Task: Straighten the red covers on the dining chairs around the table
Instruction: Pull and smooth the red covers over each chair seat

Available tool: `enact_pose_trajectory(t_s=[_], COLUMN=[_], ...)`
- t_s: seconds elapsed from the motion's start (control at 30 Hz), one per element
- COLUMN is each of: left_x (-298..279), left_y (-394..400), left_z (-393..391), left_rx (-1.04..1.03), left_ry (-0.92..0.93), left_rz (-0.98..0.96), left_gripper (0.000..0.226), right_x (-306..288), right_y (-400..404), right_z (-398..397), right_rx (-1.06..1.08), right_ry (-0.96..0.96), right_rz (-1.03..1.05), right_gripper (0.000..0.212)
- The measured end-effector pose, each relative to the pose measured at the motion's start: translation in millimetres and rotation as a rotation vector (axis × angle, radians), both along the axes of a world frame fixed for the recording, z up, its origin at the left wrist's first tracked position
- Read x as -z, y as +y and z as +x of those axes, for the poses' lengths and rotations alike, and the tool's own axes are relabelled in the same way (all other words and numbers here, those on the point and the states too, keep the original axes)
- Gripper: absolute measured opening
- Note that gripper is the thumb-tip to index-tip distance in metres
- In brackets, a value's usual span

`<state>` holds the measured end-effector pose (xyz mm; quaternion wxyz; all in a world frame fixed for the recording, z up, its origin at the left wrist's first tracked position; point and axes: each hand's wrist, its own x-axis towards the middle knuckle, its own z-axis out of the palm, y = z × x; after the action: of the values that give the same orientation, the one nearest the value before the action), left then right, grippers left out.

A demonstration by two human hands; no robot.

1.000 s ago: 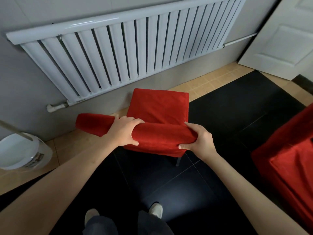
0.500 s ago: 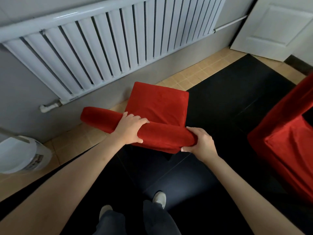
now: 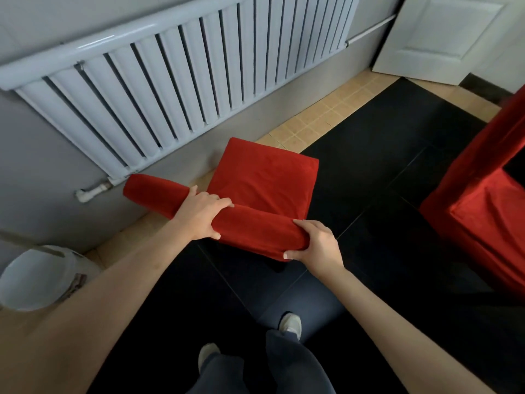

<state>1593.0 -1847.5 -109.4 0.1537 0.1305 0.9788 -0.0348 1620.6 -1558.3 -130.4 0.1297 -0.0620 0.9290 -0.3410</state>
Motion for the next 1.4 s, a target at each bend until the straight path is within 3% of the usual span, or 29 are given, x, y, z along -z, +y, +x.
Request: enact_pose_trajectory(t_s=[0.73,1.13,1.4], left_x=[-10.9,-11.8,-31.7], left_y=[-173.1,-173.6,-131.2], left_z=[16.6,23.4,20.5], left_rx=[0.099,0.068,-0.046], left_ry=[-0.014,0.018,-0.264], left_rz=[-0.051,-0.002,-0.026], left_gripper=[0.079,0.077,0.095], right_x=[-3.0,-3.3,-2.0], right_y=[-212.8,-211.7,-171.2], right_z=[84.4,84.8,96.2], right_rx=[0.199,0.203,0.140], right_ry=[-0.052,-0.067,-0.183], right_rz=[0.069,0.025,-0.084], right_gripper=[0.088,0.088,0.117])
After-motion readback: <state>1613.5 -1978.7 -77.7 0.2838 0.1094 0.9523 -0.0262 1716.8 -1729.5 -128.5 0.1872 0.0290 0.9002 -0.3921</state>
